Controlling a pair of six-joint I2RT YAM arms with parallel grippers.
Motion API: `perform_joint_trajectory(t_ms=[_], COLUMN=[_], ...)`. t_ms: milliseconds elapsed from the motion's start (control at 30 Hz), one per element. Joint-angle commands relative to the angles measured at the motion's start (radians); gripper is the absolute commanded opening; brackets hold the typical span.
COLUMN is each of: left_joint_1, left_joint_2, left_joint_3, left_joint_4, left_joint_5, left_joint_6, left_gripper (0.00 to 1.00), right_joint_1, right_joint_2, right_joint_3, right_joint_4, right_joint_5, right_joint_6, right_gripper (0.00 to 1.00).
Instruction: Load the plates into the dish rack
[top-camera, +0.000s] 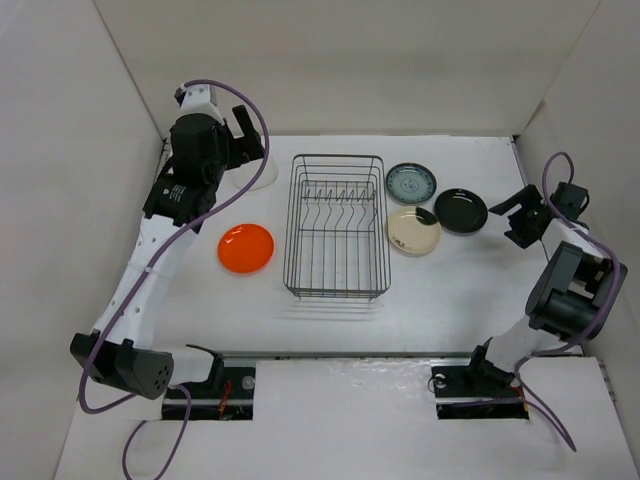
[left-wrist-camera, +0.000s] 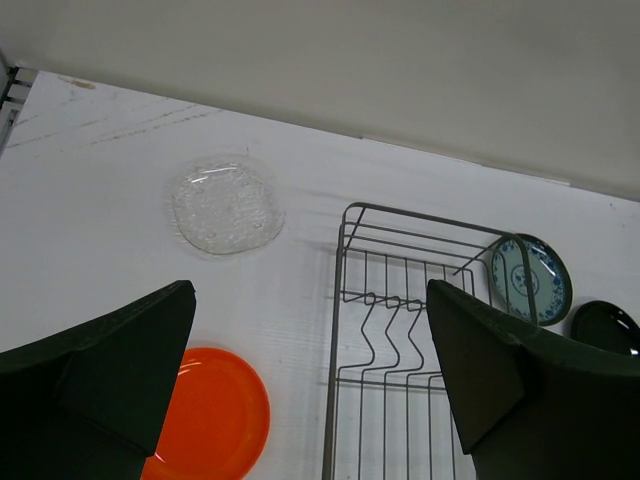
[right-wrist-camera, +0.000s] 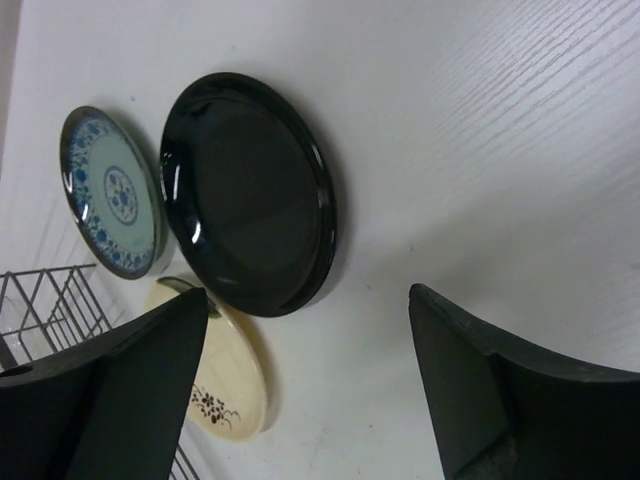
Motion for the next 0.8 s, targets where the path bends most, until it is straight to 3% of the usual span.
perform_joint_trajectory(t_ms=[0,200,467,767], left_joint_1=[0.003,0.003,0.003,0.003], left_joint_2=[-0.041,-0.041,-0.032,-0.001], left_joint_3=[-0.001,-0.001,-0.001,-0.001], left_joint_4=[0.046,0.046,0.046,0.046], left_joint_5=[0.031,0.042,0.042,0.079], left_joint_6=[0.012,0.012,0.012,0.012], left_gripper=[1.00,1.00,1.00,1.00], right_joint_1=[-0.013,-0.013,-0.013,0.062], right_joint_2=[0.066,0.172,0.267,0.371], right_joint_3=[0.072,0.154,0.234,0.336], right_joint_4=[0.047,-0.015,-0.058,-0.147], right_joint_5=[-0.036,-0.022,-0.085,-0.085], right_joint_6=[-0.011,-0.043,-0.078,-0.132], right_gripper=[0.84,0.83,0.73,0.70])
